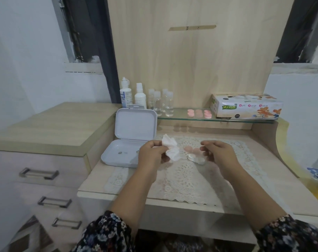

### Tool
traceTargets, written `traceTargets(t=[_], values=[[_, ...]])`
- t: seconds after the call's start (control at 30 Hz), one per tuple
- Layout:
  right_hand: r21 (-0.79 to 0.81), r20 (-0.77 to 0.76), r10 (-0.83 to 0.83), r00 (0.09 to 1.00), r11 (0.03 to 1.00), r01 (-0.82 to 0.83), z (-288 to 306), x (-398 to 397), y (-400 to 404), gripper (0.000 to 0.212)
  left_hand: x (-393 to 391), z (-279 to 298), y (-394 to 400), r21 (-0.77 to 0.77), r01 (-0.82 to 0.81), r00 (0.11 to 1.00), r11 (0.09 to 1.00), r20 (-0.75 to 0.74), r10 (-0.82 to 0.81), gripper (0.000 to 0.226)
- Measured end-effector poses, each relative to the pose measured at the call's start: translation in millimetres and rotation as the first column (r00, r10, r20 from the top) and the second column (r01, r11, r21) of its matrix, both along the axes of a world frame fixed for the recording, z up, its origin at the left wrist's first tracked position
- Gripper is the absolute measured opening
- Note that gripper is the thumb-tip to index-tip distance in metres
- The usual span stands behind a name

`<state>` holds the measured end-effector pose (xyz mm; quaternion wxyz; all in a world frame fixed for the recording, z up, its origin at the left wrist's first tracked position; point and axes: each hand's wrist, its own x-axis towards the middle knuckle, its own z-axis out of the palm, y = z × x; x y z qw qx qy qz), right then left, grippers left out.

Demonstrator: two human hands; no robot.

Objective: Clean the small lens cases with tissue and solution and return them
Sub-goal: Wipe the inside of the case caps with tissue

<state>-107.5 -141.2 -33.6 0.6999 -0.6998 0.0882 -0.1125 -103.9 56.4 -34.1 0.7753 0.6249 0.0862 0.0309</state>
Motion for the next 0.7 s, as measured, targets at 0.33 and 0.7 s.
traceTargets(t=[0.33, 0.7], values=[[-0.016, 0.077, 0.405, 0.911, 0.914, -0.405, 16.5, -28.1, 139.6, 0.013, -55.6, 10.6, 95.1, -0.001, -0.087, 0.993, 0.996, 0.075, 0.087, 0.022], [-0.149, 0.051, 0.667, 0.744, 0.741, -0.655, -8.5, -74.2, 278.2, 0.020, -120.7, -17.7, 213.2, -0.004, -0.310, 0.950, 0.951, 0.048, 0.310, 0.007]])
